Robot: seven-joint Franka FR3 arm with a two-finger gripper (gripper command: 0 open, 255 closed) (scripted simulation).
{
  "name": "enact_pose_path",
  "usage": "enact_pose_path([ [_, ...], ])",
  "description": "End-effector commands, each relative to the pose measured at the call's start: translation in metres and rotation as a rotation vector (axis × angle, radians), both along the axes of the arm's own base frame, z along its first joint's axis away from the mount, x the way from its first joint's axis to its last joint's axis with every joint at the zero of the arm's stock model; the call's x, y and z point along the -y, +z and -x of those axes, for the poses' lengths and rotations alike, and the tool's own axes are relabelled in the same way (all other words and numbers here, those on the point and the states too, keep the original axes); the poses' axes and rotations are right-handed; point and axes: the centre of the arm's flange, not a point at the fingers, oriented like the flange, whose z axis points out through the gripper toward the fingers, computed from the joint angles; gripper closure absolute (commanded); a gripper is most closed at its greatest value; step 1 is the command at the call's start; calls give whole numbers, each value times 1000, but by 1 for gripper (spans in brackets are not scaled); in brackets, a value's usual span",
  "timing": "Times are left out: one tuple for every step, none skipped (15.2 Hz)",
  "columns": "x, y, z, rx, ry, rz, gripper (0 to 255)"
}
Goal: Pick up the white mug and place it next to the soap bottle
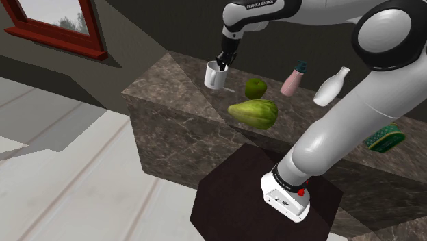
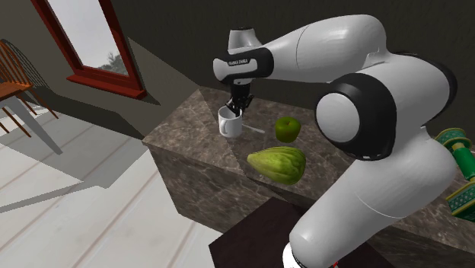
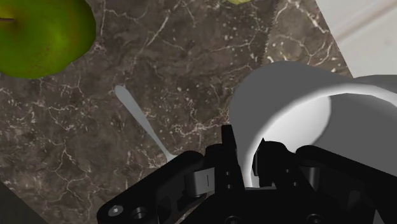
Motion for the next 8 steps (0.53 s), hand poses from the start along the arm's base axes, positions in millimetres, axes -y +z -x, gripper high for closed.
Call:
enact_pose_path([
  [1,11,0,0,0,0,255],
  [1,17,0,0,0,0,255],
  [1,22,0,0,0,0,255],
  [1,27,0,0,0,0,255],
  [1,33,0,0,0,0,255],
  [1,38,0,0,0,0,255],
  [1,43,0,0,0,0,255],
  [1,48,0,0,0,0,255],
])
